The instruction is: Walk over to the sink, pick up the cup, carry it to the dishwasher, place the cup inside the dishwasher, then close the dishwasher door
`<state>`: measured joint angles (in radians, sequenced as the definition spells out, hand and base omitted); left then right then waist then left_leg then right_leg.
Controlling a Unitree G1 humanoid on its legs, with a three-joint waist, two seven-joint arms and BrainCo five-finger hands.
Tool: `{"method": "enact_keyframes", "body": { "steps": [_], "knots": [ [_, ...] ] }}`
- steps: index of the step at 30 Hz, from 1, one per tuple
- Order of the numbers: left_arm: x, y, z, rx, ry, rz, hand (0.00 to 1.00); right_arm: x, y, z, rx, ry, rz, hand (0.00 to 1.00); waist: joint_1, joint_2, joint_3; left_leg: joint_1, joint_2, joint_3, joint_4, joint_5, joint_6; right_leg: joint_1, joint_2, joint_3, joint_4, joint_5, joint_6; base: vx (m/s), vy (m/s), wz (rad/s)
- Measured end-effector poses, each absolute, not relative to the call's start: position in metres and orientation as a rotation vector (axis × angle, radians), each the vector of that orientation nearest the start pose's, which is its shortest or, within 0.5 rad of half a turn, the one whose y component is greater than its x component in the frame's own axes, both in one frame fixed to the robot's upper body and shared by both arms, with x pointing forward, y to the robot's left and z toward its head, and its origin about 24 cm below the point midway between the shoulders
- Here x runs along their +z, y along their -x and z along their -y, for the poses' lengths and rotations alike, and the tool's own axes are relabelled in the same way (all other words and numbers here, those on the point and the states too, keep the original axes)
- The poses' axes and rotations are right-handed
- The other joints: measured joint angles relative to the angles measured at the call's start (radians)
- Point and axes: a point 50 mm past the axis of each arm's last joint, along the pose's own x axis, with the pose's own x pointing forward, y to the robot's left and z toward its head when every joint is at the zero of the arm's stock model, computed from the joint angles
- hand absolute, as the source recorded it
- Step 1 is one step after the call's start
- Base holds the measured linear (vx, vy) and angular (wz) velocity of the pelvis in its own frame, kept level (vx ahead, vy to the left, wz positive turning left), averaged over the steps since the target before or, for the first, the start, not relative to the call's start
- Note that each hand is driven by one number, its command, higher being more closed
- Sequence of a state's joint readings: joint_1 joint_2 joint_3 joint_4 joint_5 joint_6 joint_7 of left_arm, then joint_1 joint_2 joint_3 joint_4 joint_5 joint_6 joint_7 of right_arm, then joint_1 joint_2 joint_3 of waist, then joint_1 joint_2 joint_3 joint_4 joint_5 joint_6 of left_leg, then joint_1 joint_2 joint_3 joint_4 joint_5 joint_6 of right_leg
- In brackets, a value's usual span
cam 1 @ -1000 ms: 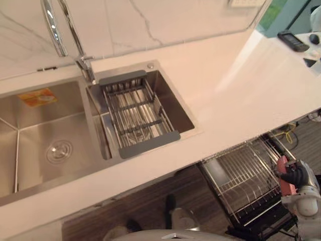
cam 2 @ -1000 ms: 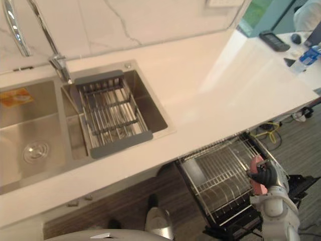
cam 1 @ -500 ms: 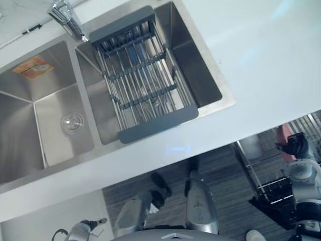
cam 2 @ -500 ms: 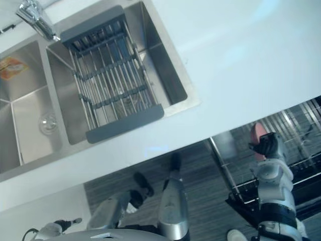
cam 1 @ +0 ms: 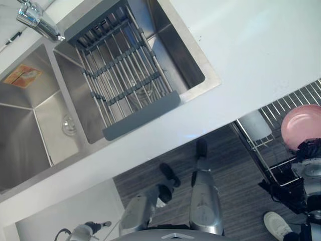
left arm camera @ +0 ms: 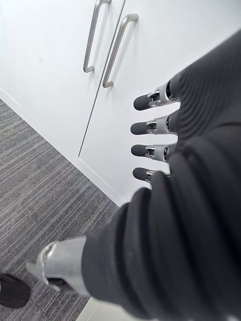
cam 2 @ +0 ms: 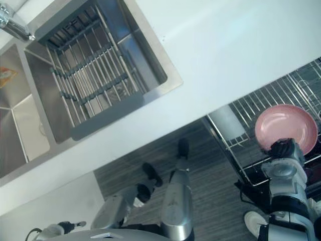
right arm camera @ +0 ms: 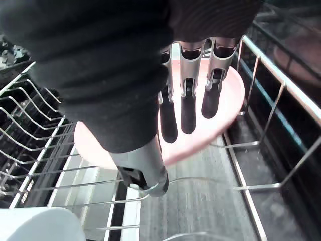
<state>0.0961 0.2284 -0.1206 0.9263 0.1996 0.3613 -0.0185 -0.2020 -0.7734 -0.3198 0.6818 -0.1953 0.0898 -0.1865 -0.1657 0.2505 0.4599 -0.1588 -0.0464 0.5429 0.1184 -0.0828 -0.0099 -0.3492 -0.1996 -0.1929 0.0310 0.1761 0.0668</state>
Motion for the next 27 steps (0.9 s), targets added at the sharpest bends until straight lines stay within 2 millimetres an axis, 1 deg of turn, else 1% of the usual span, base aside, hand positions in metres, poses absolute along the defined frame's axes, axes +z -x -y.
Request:
{"method": "enact_keyframes", "body": {
  "steps": [1, 2, 4, 5, 6, 7, 8, 9, 10, 11, 12, 13, 14, 15, 16, 17, 18, 19, 20, 22, 23, 24, 25, 26, 27],
  "knots": [
    [-0.155, -0.088, -0.229, 0.004, -0.44, -1.319, 0.0, 0.1, -0.252, 0.361, -0.634, 0.18, 0.106, 0.0, 0.002, -0.001, 0.001, 0.052, 0.003, -0.013, -0.037, -0.008, 0.023, 0.041, 0.028, 0.02, -0.028, 0.037, -0.019, -0.09, -0.014, -0.32],
    [-0.155, -0.088, -0.231, 0.014, -0.438, -1.316, 0.0, 0.105, -0.252, 0.358, -0.625, 0.16, 0.143, 0.0, 0.002, -0.001, 0.001, 0.05, 0.003, -0.018, -0.039, -0.014, 0.032, 0.04, 0.03, 0.021, -0.03, 0.041, -0.02, -0.1, -0.009, -0.27],
    [-0.155, -0.088, -0.232, 0.026, -0.428, -1.313, 0.0, 0.106, -0.249, 0.362, -0.648, 0.145, 0.155, 0.0, 0.001, -0.001, 0.001, 0.048, 0.002, -0.018, -0.047, -0.017, 0.028, 0.041, 0.03, 0.02, -0.036, 0.04, -0.016, -0.03, 0.009, 0.04],
    [-0.155, -0.089, -0.233, 0.036, -0.418, -1.318, 0.0, 0.109, -0.239, 0.366, -0.688, 0.109, 0.181, 0.0, -0.002, -0.006, 0.002, 0.063, 0.004, -0.015, -0.045, -0.019, 0.035, 0.052, 0.041, 0.021, -0.037, 0.043, -0.016, 0.0, 0.0, 0.0],
    [-0.156, -0.088, -0.233, 0.05, -0.402, -1.33, 0.0, 0.114, -0.232, 0.365, -0.706, 0.085, 0.22, 0.0, -0.007, -0.01, 0.004, 0.075, 0.013, -0.005, -0.038, -0.028, 0.042, 0.065, 0.047, 0.02, -0.035, 0.036, -0.015, 0.05, -0.04, -0.09],
    [-0.157, -0.084, -0.233, 0.063, -0.389, -1.355, 0.0, 0.129, -0.212, 0.366, -0.725, 0.036, 0.336, 0.0, -0.022, -0.028, 0.009, 0.104, 0.059, 0.05, 0.01, -0.067, 0.051, 0.109, 0.065, 0.022, -0.029, 0.013, -0.015, 0.07, -0.037, -0.28],
    [-0.158, -0.077, -0.234, 0.048, -0.412, -1.386, 0.0, 0.143, -0.193, 0.373, -0.747, -0.025, 0.458, 0.0, -0.035, -0.049, 0.001, 0.125, 0.099, 0.07, 0.072, -0.11, 0.039, 0.151, 0.077, 0.025, -0.023, 0.003, -0.022, 0.07, -0.018, -0.37],
    [-0.159, -0.074, -0.235, 0.044, -0.419, -1.4, 0.0, 0.148, -0.184, 0.38, -0.778, -0.043, 0.504, 0.0, -0.038, -0.064, -0.01, 0.13, 0.117, 0.073, 0.099, -0.13, 0.037, 0.165, 0.088, 0.027, -0.024, 0.0, -0.025, 0.06, -0.008, -0.39],
    [-0.159, -0.071, -0.237, 0.048, -0.426, -1.419, 0.0, 0.153, -0.172, 0.392, -0.844, -0.067, 0.546, 0.0, -0.047, -0.089, -0.033, 0.135, 0.137, 0.077, 0.128, -0.149, 0.032, 0.176, 0.102, 0.031, -0.027, -0.004, -0.029, 0.07, -0.025, -0.32],
    [-0.159, -0.071, -0.238, 0.054, -0.427, -1.428, 0.0, 0.155, -0.155, 0.409, -0.938, -0.08, 0.564, 0.0, -0.054, -0.115, -0.066, 0.136, 0.155, 0.089, 0.144, -0.157, 0.022, 0.177, 0.116, 0.04, -0.025, -0.007, -0.031, 0.09, -0.043, -0.32],
    [-0.159, -0.072, -0.238, 0.053, -0.424, -1.432, 0.0, 0.154, -0.136, 0.426, -1.052, -0.087, 0.559, 0.0, -0.06, -0.15, -0.084, 0.139, 0.163, 0.094, 0.149, -0.159, 0.02, 0.178, 0.125, 0.045, -0.025, -0.008, -0.03, 0.08, -0.041, -0.24],
    [-0.158, -0.073, -0.237, 0.053, -0.421, -1.436, 0.0, 0.152, -0.126, 0.435, -1.112, -0.094, 0.548, 0.0, -0.063, -0.164, -0.09, 0.141, 0.167, 0.097, 0.152, -0.16, 0.02, 0.18, 0.128, 0.046, -0.025, -0.008, -0.031, 0.08, -0.029, -0.11],
    [-0.158, -0.074, -0.236, 0.055, -0.404, -1.449, 0.0, 0.147, -0.105, 0.453, -1.23, -0.114, 0.511, 0.0, -0.07, -0.183, -0.099, 0.148, 0.174, 0.098, 0.157, -0.16, 0.02, 0.191, 0.133, 0.046, -0.025, -0.01, -0.035, 0.09, -0.01, 0.0],
    [-0.159, -0.074, -0.235, 0.049, -0.394, -1.462, 0.0, 0.141, -0.089, 0.465, -1.313, -0.137, 0.48, 0.0, -0.078, -0.193, -0.105, 0.162, 0.176, 0.098, 0.156, -0.16, 0.02, 0.205, 0.136, 0.042, -0.025, -0.012, -0.035, 0.1, 0.01, 0.07],
    [-0.16, -0.07, -0.233, 0.042, -0.378, -1.488, 0.0, 0.133, -0.069, 0.48, -1.415, -0.176, 0.432, 0.0, -0.088, -0.195, -0.114, 0.178, 0.177, 0.097, 0.153, -0.16, 0.02, 0.224, 0.137, 0.038, -0.024, -0.019, -0.032, 0.09, 0.023, 0.07],
    [-0.161, -0.068, -0.233, 0.04, -0.373, -1.504, 0.0, 0.129, -0.06, 0.486, -1.458, -0.194, 0.413, 0.0, -0.091, -0.191, -0.122, 0.184, 0.176, 0.096, 0.149, -0.16, 0.019, 0.23, 0.136, 0.037, -0.023, -0.023, -0.03, 0.08, 0.041, 0.09],
    [-0.162, -0.062, -0.233, 0.043, -0.36, -1.534, 0.0, 0.119, -0.042, 0.494, -1.527, -0.239, 0.382, 0.0, -0.099, -0.183, -0.139, 0.193, 0.17, 0.095, 0.137, -0.16, 0.019, 0.235, 0.134, 0.033, -0.023, -0.028, -0.028, 0.1, 0.082, 0.22],
    [-0.165, -0.037, -0.233, 0.045, -0.335, -1.633, 0.0, 0.044, 0.01, 0.482, -1.688, -0.402, 0.156, 0.0, -0.112, -0.149, -0.195, 0.217, 0.15, 0.084, 0.078, -0.15, 0.014, 0.247, 0.127, 0.015, -0.024, -0.046, -0.018, 0.09, 0.075, 0.23],
    [-0.166, -0.033, -0.233, 0.043, -0.331, -1.646, 0.0, 0.028, 0.012, 0.474, -1.678, -0.445, 0.124, 0.0, -0.111, -0.143, -0.203, 0.222, 0.145, 0.083, 0.064, -0.143, 0.013, 0.249, 0.125, 0.014, -0.024, -0.047, -0.018, 0.04, 0.058, 0.22],
    [-0.166, -0.031, -0.234, 0.044, -0.33, -1.653, 0.0, 0.011, 0.009, 0.464, -1.653, -0.503, 0.11, 0.0, -0.106, -0.137, -0.208, 0.232, 0.138, 0.083, 0.046, -0.134, 0.011, 0.252, 0.123, 0.014, -0.023, -0.048, -0.018, -0.04, 0.01, 0.04],
    [-0.166, -0.031, -0.232, 0.045, -0.323, -1.651, 0.0, 0.003, 0.002, 0.457, -1.629, -0.52, 0.099, 0.0, -0.09, -0.131, -0.211, 0.241, 0.126, 0.075, 0.024, -0.113, 0.005, 0.253, 0.112, 0.001, -0.018, -0.051, -0.019, -0.06, 0.012, 0.1],
    [-0.167, -0.032, -0.23, 0.044, -0.317, -1.646, 0.0, -0.003, -0.003, 0.451, -1.611, -0.523, 0.084, 0.0, -0.087, -0.129, -0.212, 0.246, 0.119, 0.067, 0.007, -0.101, 0.003, 0.255, 0.108, -0.007, -0.014, -0.055, -0.019, -0.07, 0.01, 0.33],
    [-0.168, -0.031, -0.226, 0.047, -0.306, -1.641, 0.0, -0.017, -0.016, 0.436, -1.551, -0.535, 0.058, 0.0, -0.085, -0.136, -0.21, 0.249, 0.105, 0.046, -0.026, -0.08, 0.007, 0.255, 0.098, -0.028, -0.008, -0.062, -0.016, -0.08, 0.001, 0.52],
    [-0.168, -0.031, -0.223, 0.056, -0.296, -1.634, 0.0, -0.029, -0.029, 0.417, -1.472, -0.55, 0.041, 0.0, -0.079, -0.133, -0.212, 0.247, 0.099, 0.03, -0.038, -0.068, 0.008, 0.257, 0.092, -0.042, -0.009, -0.064, -0.015, -0.1, -0.008, 0.57],
    [-0.169, -0.029, -0.22, 0.066, -0.278, -1.622, 0.0, -0.042, -0.047, 0.391, -1.368, -0.581, 0.025, 0.0, -0.051, -0.13, -0.213, 0.247, 0.1, 0.027, -0.039, -0.062, 0.005, 0.261, 0.09, -0.048, -0.009, -0.065, -0.013, -0.09, -0.013, 0.33]
  ]
}}
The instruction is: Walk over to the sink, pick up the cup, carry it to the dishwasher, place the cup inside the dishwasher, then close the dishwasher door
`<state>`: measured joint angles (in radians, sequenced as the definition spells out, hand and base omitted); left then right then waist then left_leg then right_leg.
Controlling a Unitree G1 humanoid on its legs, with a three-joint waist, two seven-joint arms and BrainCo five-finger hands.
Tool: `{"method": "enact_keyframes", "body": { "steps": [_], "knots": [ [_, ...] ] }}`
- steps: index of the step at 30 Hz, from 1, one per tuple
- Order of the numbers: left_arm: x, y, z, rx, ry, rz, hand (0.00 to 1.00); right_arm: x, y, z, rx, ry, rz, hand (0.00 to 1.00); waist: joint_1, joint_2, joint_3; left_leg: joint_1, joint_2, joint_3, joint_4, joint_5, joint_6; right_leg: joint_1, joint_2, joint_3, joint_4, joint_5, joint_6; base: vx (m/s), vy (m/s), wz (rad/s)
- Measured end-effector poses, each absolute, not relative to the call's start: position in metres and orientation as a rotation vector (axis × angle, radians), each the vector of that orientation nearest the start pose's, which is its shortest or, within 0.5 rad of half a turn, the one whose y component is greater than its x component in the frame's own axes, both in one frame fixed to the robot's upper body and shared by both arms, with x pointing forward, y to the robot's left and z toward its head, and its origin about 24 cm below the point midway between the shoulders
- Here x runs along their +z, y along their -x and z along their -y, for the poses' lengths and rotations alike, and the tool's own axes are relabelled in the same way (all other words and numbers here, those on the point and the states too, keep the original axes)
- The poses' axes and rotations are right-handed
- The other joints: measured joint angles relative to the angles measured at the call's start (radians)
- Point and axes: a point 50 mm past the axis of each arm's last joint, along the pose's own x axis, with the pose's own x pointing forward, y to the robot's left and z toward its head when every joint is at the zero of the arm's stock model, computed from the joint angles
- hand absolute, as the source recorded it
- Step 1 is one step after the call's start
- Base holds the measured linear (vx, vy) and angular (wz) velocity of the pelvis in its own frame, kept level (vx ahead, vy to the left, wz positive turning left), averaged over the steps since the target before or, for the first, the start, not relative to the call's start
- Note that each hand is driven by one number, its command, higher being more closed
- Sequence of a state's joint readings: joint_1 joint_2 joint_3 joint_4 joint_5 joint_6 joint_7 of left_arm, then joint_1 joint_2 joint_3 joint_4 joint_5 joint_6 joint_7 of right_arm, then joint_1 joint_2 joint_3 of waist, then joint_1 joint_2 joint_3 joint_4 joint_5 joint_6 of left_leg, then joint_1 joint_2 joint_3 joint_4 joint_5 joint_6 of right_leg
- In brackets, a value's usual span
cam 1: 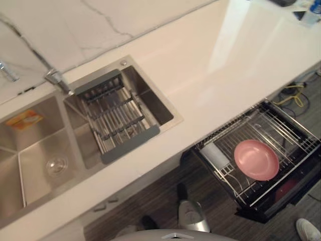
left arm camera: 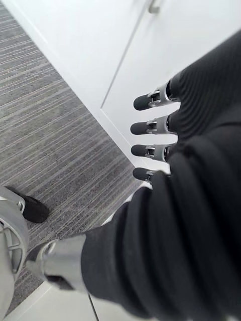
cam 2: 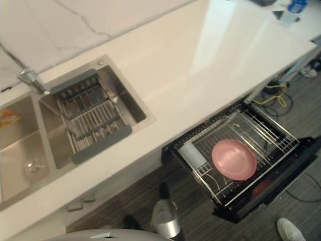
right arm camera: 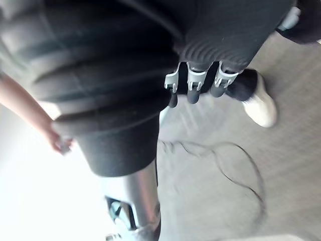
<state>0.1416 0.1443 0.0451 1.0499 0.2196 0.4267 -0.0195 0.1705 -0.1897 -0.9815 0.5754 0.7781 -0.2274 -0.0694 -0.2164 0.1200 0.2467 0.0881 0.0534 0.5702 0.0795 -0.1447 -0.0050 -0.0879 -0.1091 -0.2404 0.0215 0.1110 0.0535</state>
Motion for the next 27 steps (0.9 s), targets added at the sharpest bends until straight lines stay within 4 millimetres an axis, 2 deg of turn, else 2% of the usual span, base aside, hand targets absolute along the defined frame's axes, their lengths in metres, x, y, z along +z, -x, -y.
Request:
{"method": "enact_keyframes", "body": {
  "steps": [1, 2, 3, 6, 11, 14, 19, 20, 22, 24, 25, 27],
  "knots": [
    [-0.17, -0.028, -0.218, 0.065, -0.271, -1.618, 0.0, -0.047, -0.059, 0.379, -1.307, -0.599, 0.013, 0.0, 0.016, -0.004, 0.003, 0.0, 0.0, -0.001, 0.0, 0.001, -0.002, 0.001, 0.0, -0.001, 0.0, -0.001, -0.002, -0.1, -0.011, 0.23],
    [-0.17, -0.024, -0.214, 0.066, -0.266, -1.609, 0.0, -0.053, -0.074, 0.362, -1.273, -0.62, 0.011, 0.0, 0.042, 0.004, 0.0, -0.001, 0.0, -0.011, 0.002, -0.001, -0.008, 0.008, -0.004, -0.012, -0.002, -0.003, -0.005, -0.08, 0.005, 0.3],
    [-0.171, -0.018, -0.211, 0.07, -0.264, -1.612, 0.0, -0.056, -0.074, 0.357, -1.265, -0.615, -0.002, 0.0, 0.051, 0.01, 0.001, -0.001, -0.002, -0.027, 0.001, -0.001, -0.008, 0.018, -0.009, -0.027, -0.006, -0.003, -0.005, -0.09, 0.016, 0.33],
    [-0.171, -0.002, -0.21, 0.073, -0.256, -1.65, 0.0, -0.053, -0.094, 0.347, -1.157, -0.586, -0.031, 0.0, 0.057, 0.019, -0.005, -0.003, -0.01, -0.051, -0.02, 0.011, -0.013, 0.02, -0.013, -0.046, -0.01, -0.003, -0.005, -0.06, 0.006, 0.18],
    [-0.172, -0.007, -0.206, 0.064, -0.25, -1.623, 0.0, -0.053, -0.117, 0.336, -1.071, -0.57, -0.088, 0.0, 0.08, 0.021, -0.006, -0.009, -0.01, -0.109, -0.041, 0.044, -0.024, 0.033, -0.014, -0.1, -0.017, -0.002, -0.009, -0.04, -0.023, 0.24],
    [-0.172, -0.007, -0.206, 0.062, -0.25, -1.624, 0.0, -0.05, -0.128, 0.335, -1.001, -0.525, -0.134, 0.0, 0.098, 0.021, -0.006, -0.024, -0.01, -0.151, -0.053, 0.065, -0.03, 0.034, -0.016, -0.137, -0.017, -0.01, -0.017, -0.03, -0.022, 0.44],
    [-0.172, -0.008, -0.206, 0.062, -0.249, -1.621, 0.0, -0.04, -0.164, 0.331, -0.888, -0.52, -0.145, 0.0, 0.127, 0.022, -0.007, -0.042, -0.009, -0.237, -0.066, 0.121, -0.039, 0.04, -0.02, -0.214, -0.014, -0.018, -0.026, -0.01, -0.043, 0.45],
    [-0.171, -0.008, -0.206, 0.061, -0.249, -1.619, 0.0, -0.037, -0.172, 0.334, -0.857, -0.485, -0.157, 0.0, 0.146, 0.024, -0.008, -0.044, -0.009, -0.261, -0.066, 0.134, -0.047, 0.05, -0.02, -0.234, -0.014, -0.019, -0.027, -0.03, -0.062, 0.33],
    [-0.171, -0.009, -0.206, 0.062, -0.25, -1.613, 0.0, -0.032, -0.183, 0.339, -0.84, -0.469, -0.16, 0.0, 0.159, 0.028, -0.011, -0.06, -0.009, -0.292, -0.07, 0.152, -0.054, 0.054, -0.024, -0.27, -0.005, -0.033, -0.039, -0.07, -0.067, 0.51],
    [-0.171, -0.007, -0.206, 0.062, -0.25, -1.607, 0.0, -0.025, -0.199, 0.344, -0.832, -0.472, -0.143, 0.0, 0.16, 0.04, -0.008, -0.078, -0.008, -0.329, -0.077, 0.163, -0.05, 0.047, -0.028, -0.303, 0.01, -0.046, -0.04, -0.09, -0.045, 0.6],
    [-0.171, -0.006, -0.206, 0.068, -0.254, -1.602, 0.0, -0.022, -0.198, 0.354, -0.856, -0.465, -0.127, 0.0, 0.16, 0.045, -0.008, -0.094, -0.008, -0.349, -0.086, 0.17, -0.061, 0.033, -0.035, -0.323, 0.031, -0.059, -0.041, -0.08, -0.027, 0.45],
    [-0.171, -0.002, -0.206, 0.069, -0.252, -1.601, 0.0, -0.015, -0.205, 0.356, -0.812, -0.442, -0.105, 0.0, 0.165, 0.05, -0.004, -0.13, -0.005, -0.355, -0.095, 0.173, -0.066, -0.012, -0.037, -0.325, 0.064, -0.062, -0.045, -0.11, -0.03, 0.17]
  ]
}}
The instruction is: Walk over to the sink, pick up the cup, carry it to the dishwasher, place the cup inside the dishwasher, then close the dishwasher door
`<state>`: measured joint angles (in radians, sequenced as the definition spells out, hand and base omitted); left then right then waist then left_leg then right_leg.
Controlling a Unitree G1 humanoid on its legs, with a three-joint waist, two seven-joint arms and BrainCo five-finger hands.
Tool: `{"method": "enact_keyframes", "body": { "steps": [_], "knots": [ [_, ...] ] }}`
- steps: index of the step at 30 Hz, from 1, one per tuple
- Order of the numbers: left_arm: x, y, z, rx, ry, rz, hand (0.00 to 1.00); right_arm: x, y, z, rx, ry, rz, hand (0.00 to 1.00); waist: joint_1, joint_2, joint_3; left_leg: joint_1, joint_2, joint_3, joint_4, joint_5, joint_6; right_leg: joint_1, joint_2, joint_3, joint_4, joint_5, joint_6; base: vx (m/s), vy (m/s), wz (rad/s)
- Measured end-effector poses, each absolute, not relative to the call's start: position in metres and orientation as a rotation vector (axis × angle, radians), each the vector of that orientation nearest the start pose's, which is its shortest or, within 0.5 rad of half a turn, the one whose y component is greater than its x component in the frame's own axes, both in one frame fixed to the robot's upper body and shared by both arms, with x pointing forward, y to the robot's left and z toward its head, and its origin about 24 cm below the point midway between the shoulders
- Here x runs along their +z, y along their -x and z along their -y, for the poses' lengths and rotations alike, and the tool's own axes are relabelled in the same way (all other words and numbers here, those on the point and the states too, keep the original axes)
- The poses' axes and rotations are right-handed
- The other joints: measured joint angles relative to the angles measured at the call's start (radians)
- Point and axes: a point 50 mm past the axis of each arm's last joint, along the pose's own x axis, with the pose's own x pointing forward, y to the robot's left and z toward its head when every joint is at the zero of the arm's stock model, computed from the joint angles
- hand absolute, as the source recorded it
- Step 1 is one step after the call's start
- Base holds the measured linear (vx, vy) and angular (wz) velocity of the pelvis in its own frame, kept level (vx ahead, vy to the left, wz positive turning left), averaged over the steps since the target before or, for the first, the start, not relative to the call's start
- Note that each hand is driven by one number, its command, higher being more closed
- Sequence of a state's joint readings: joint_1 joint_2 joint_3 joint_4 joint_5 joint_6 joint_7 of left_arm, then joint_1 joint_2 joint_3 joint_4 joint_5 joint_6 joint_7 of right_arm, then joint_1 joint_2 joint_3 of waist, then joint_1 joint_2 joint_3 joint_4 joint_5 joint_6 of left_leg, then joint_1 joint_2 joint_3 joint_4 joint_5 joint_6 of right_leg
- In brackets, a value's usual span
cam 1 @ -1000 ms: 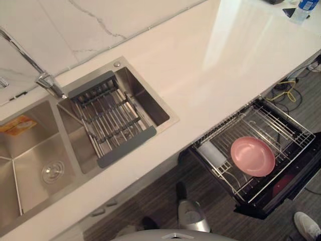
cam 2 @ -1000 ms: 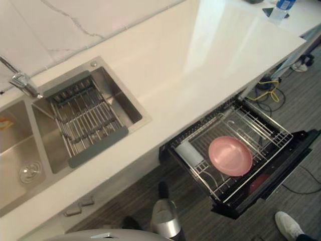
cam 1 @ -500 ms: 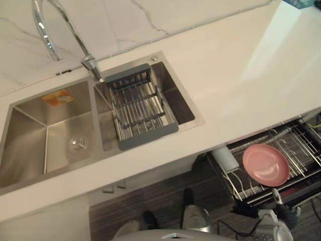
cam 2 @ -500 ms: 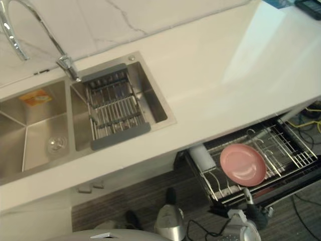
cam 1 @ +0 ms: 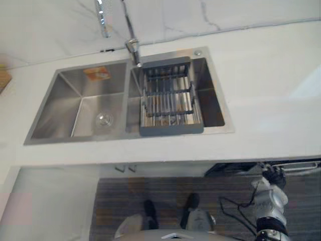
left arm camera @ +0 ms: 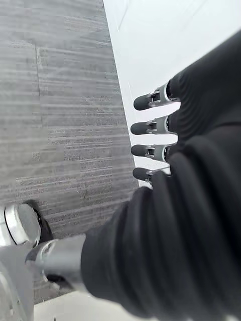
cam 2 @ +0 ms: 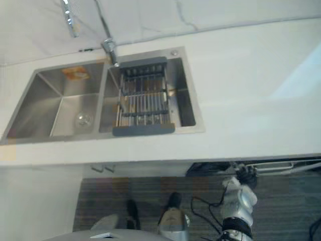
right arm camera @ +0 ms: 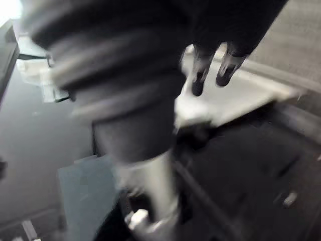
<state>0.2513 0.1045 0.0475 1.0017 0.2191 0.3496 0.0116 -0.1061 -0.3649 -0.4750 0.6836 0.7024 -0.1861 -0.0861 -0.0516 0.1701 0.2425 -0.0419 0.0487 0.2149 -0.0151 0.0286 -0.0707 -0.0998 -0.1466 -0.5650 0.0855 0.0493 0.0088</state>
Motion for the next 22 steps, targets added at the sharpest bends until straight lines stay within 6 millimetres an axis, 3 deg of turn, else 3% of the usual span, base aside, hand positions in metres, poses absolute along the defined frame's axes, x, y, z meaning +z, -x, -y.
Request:
{"method": "enact_keyframes", "body": {
  "steps": [2, 4, 5, 6, 7, 8, 9, 10, 12, 14, 15, 16, 17, 19, 22],
  "knots": [
    [-0.172, -0.004, -0.206, 0.069, -0.247, -1.589, 0.0, -0.006, -0.215, 0.356, -0.784, -0.459, -0.052, 0.0, 0.008, 0.012, 0.008, -0.029, 0.006, -0.002, -0.025, 0.007, -0.011, -0.04, 0.004, 0.003, 0.01, 0.001, 0.0, -0.11, -0.045, 0.06],
    [-0.171, -0.021, -0.204, 0.088, -0.203, -1.525, 0.0, 0.003, -0.218, 0.354, -0.781, -0.497, 0.038, 0.0, 0.017, 0.04, 0.035, -0.042, 0.014, 0.0, -0.07, -0.002, -0.022, -0.067, 0.015, 0.002, 0.006, 0.001, -0.001, -0.13, -0.075, 0.28],
    [-0.171, -0.026, -0.203, 0.094, -0.19, -1.508, 0.0, 0.005, -0.22, 0.351, -0.774, -0.51, 0.061, 0.0, 0.018, 0.026, 0.052, -0.05, 0.013, 0.007, -0.07, -0.026, -0.052, -0.074, 0.015, 0.002, -0.01, 0.0, 0.0, -0.14, -0.073, 0.13],
    [-0.17, -0.038, -0.202, 0.109, -0.158, -1.472, 0.0, 0.012, -0.227, 0.342, -0.75, -0.541, 0.109, 0.0, 0.023, 0.009, 0.077, -0.062, -0.004, 0.065, 0.0, -0.032, -0.006, -0.081, 0.006, 0.001, -0.047, -0.006, 0.006, -0.13, -0.138, -0.25],
    [-0.173, -0.044, -0.188, 0.102, -0.096, -1.461, 0.0, 0.026, -0.233, 0.339, -0.722, -0.536, 0.158, 0.0, 0.051, 0.091, 0.074, -0.117, 0.077, 0.1, 0.108, -0.112, 0.073, -0.123, 0.037, 0.01, 0.067, -0.03, 0.021, -0.1, -0.145, -0.32],
    [-0.173, -0.045, -0.183, 0.1, -0.071, -1.45, 0.0, 0.032, -0.236, 0.337, -0.717, -0.538, 0.18, 0.0, 0.047, 0.12, 0.08, -0.124, 0.114, 0.11, 0.108, -0.084, 0.032, -0.167, 0.02, 0.056, 0.275, -0.053, -0.045, -0.09, -0.121, 0.07],
    [-0.172, -0.049, -0.186, 0.12, -0.038, -1.433, 0.0, 0.026, -0.234, 0.33, -0.721, -0.553, 0.165, 0.0, 0.027, 0.07, 0.09, -0.118, 0.065, 0.125, 0.093, -0.067, 0.008, -0.154, -0.026, 0.154, 0.339, -0.179, 0.008, -0.06, -0.114, 0.6],
    [-0.172, -0.06, -0.173, 0.127, 0.056, -1.394, 0.0, 0.02, -0.229, 0.324, -0.719, -0.534, 0.134, 0.0, 0.02, 0.069, 0.11, -0.082, 0.067, 0.155, 0.04, -0.052, 0.017, -0.117, -0.045, 0.126, 0.268, -0.199, -0.021, -0.05, -0.088, 0.68],
    [-0.173, -0.06, -0.17, 0.165, 0.131, -1.39, 0.0, 0.002, -0.218, 0.308, -0.658, -0.45, 0.012, 0.0, 0.024, 0.066, 0.109, -0.059, 0.072, 0.17, 0.043, -0.007, 0.015, -0.1, -0.044, 0.102, 0.259, -0.193, -0.021, -0.02, -0.136, 0.46],
    [-0.173, -0.054, -0.169, 0.235, 0.262, -1.388, 0.0, -0.048, -0.186, 0.272, -0.563, -0.363, -0.257, 0.0, 0.017, 0.037, 0.096, 0.014, 0.073, 0.169, 0.02, 0.011, 0.003, -0.047, -0.037, 0.051, 0.227, -0.196, -0.023, -0.02, -0.152, 0.63],
    [-0.173, -0.053, -0.169, 0.252, 0.3, -1.381, 0.0, -0.061, -0.175, 0.263, -0.553, -0.361, -0.328, 0.0, 0.017, 0.025, 0.089, 0.029, 0.072, 0.169, 0.01, 0.019, -0.004, -0.041, -0.03, 0.046, 0.217, -0.195, -0.022, -0.01, -0.112, 0.56],
    [-0.173, -0.05, -0.171, 0.274, 0.36, -1.367, 0.0, -0.087, -0.152, 0.245, -0.567, -0.385, -0.454, 0.0, 0.017, 0.007, 0.069, 0.051, 0.075, 0.168, -0.014, 0.032, -0.018, -0.04, -0.011, 0.042, 0.2, -0.189, -0.023, 0.02, -0.068, 0.4],
    [-0.171, -0.049, -0.171, 0.279, 0.416, -1.344, 0.0, -0.101, -0.133, 0.242, -0.619, -0.401, -0.522, 0.0, 0.016, -0.001, 0.049, 0.075, 0.078, 0.17, -0.036, 0.049, -0.032, -0.043, 0.006, 0.032, 0.19, -0.184, -0.027, 0.03, -0.03, 0.29],
    [-0.171, -0.048, -0.17, 0.283, 0.467, -1.328, 0.0, -0.107, -0.12, 0.246, -0.652, -0.383, -0.561, 0.0, 0.012, -0.005, 0.037, 0.101, 0.082, 0.172, -0.06, 0.043, -0.033, -0.042, 0.021, 0.03, 0.187, -0.179, -0.027, 0.05, 0.062, 0.05],
    [-0.163, -0.064, -0.179, 0.305, 0.56, -1.193, 0.0, -0.133, -0.072, 0.244, -0.657, -0.303, -0.763, 0.0, 0.014, -0.065, 0.001, 0.132, 0.08, 0.193, -0.048, 0.013, -0.018, -0.006, 0.033, 0.039, 0.143, -0.147, -0.022, 0.03, 0.08, -0.1]
  ]
}}
